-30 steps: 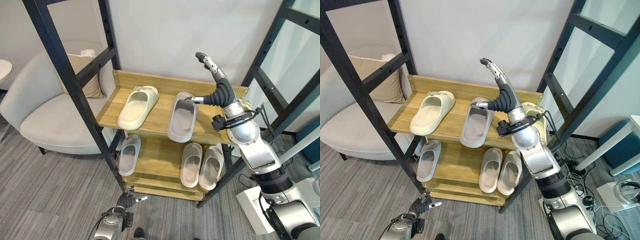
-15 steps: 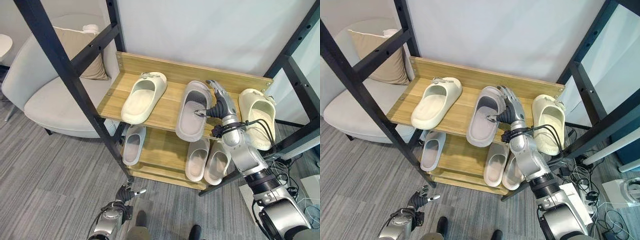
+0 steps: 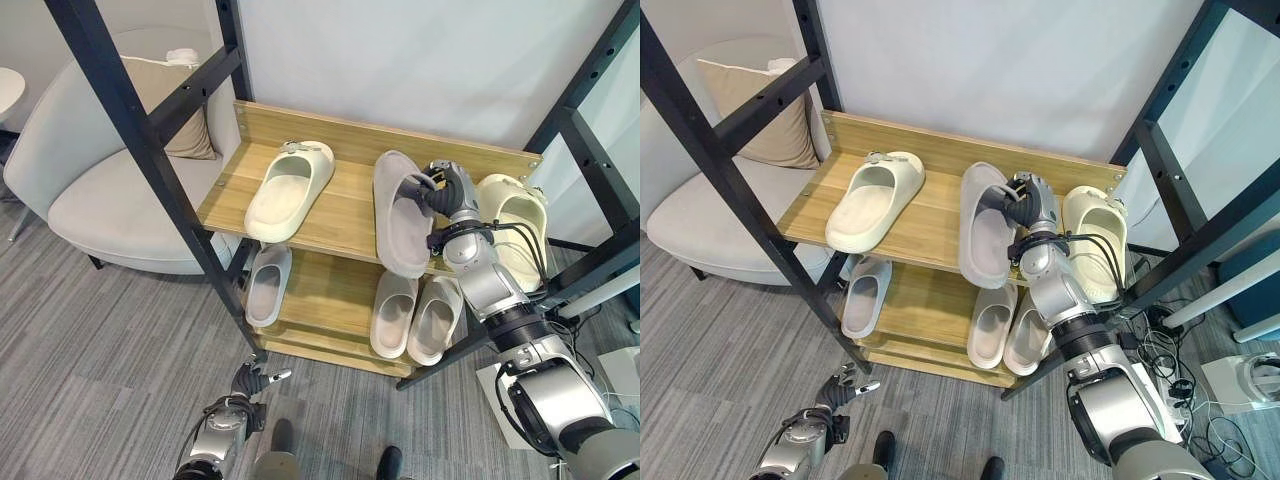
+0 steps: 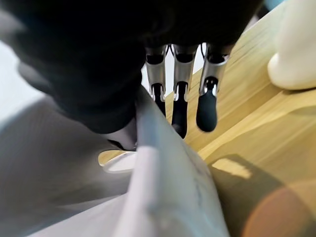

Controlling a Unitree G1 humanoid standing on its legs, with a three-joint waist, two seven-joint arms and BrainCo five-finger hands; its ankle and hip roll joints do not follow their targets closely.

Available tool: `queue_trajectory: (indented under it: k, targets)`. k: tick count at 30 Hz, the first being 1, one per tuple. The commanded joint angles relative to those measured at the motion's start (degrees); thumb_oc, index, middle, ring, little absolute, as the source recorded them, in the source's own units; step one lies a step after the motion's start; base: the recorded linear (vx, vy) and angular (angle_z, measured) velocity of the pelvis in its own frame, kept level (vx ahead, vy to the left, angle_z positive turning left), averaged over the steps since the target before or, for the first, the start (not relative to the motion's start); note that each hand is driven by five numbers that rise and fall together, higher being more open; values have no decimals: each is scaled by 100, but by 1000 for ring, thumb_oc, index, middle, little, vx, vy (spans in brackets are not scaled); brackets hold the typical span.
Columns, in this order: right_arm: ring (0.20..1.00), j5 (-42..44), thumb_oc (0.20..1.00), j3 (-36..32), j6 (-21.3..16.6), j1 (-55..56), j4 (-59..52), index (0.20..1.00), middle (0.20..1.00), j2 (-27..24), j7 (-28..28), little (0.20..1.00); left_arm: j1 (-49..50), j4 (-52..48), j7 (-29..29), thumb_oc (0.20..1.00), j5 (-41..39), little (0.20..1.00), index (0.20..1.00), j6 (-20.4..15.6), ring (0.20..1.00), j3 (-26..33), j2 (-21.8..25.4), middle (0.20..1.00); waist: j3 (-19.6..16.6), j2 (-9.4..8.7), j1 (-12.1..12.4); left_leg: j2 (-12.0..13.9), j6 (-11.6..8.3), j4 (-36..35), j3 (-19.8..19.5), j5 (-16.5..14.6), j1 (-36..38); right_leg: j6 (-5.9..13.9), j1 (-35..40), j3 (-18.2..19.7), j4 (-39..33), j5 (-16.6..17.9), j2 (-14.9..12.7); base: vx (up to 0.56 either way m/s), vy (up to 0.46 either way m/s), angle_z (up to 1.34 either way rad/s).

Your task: Arrange the slippers neatly on the shoe rack.

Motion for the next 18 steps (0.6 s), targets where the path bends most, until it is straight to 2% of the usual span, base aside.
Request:
queue_trajectory:
  k: [1, 2, 3, 4, 5, 6, 7, 10, 11, 13, 15, 18]
  targets:
    - [200, 340, 200, -192, -268, -104, -560, 200, 200, -103, -177, 200, -335, -10, 1, 1000, -156, 1000, 1000, -95, 1000, -182, 56, 1000, -124, -1, 133, -20, 14, -18, -5, -419, 192, 396, 352, 244, 19, -67, -322, 0, 0, 0]
    - [200, 536, 200, -388, -530, 293, -1606, 200, 200, -19, -287, 200, -323, -29, 16, 1000, -130, 1000, 1000, -79, 1000, -84, 55, 1000, -128, 29, 68, -10, 5, -18, -1, -419, 207, 393, 359, 246, 15, -94, -312, -7, -39, 2]
    - [200, 1136, 200, -709, -1218, 849, -3008, 200, 200, 258, -311, 200, -287, 5, 71, 1000, -103, 1000, 1000, -77, 1000, 34, 24, 1000, -106, 73, -24, 2, -1, -18, 10, -368, 217, 377, 351, 251, 32, -110, -314, 16, -48, 14]
    - [200, 1324, 200, -761, -1544, 1060, -3457, 200, 200, 314, -199, 200, -261, 9, 84, 1000, -84, 1000, 1000, -90, 1000, 73, 11, 1000, -118, 90, -68, 11, -16, -18, 13, -402, 226, 384, 363, 252, 23, -149, -312, -13, -58, 19]
    - [200, 2299, 200, -773, -2045, 1449, -4060, 200, 200, 412, 312, 200, -124, -98, 54, 1000, -81, 1000, 1000, -137, 1000, 114, 22, 1000, -124, 127, -129, 27, -36, -18, 16, -384, 224, 372, 368, 253, 32, -179, -309, 2, -52, 5]
    - [200, 3079, 200, -711, -2347, 1603, -4242, 200, 200, 541, 475, 200, -73, -111, 24, 1000, -100, 1000, 1000, -148, 1000, 123, 19, 1000, -120, 140, -144, 34, -42, -18, 25, -379, 225, 368, 366, 252, 41, -181, -308, -16, -61, -11]
    - [200, 4069, 200, -449, -2581, 1720, -4373, 200, 200, 637, 879, 200, 22, -115, -34, 1000, -138, 1000, 1000, -152, 1000, 129, 17, 1000, -117, 156, -152, 42, -58, -18, 36, -386, 264, 362, 397, 256, 57, -201, -302, -13, -53, -23]
    - [200, 5887, 200, 546, -2448, 1789, -4746, 200, 200, 610, 1960, 200, 145, -57, -224, 1000, -117, 1000, 1000, -140, 1000, 112, 26, 1000, -127, 183, -137, 79, -104, -18, 57, -346, 283, 330, 417, 270, 101, -237, -279, -10, -65, -20]
    - [200, 5828, 200, 688, -2401, 1711, -4856, 200, 200, 487, 2058, 200, 169, -62, -258, 1000, -113, 1000, 1000, -131, 1000, 103, 15, 1000, -153, 192, -136, 87, -114, -18, 50, -326, 259, 321, 401, 263, 113, -243, -276, -9, -73, -12]
    - [200, 6394, 200, 1327, -2153, 1652, -4754, 200, 200, 586, 2497, 200, 140, 39, -316, 1000, -80, 1000, 1000, -180, 1000, 37, -12, 1000, -152, 221, -84, 112, -146, -18, 20, -298, 257, 300, 418, 229, 144, -281, -258, -14, -72, 5]
    - [200, 6317, 200, 1883, -1917, 1554, -4543, 200, 200, 637, 2741, 200, 110, 2, -323, 1000, -90, 1000, 1000, -224, 1000, -29, -23, 1000, -143, 260, -24, 129, -174, -18, -24, -267, 230, 279, 445, 162, 167, -309, -250, -25, -65, 12]
    - [200, 5754, 200, 2335, -1694, 1509, -4019, 200, 200, 607, 2875, 200, 59, -46, -278, 1000, -91, 1000, 1000, -285, 1000, -60, -3, 1000, -95, 298, 33, 148, -192, -18, -116, -234, 199, 260, 447, 88, 249, -368, -230, -30, -49, 21]
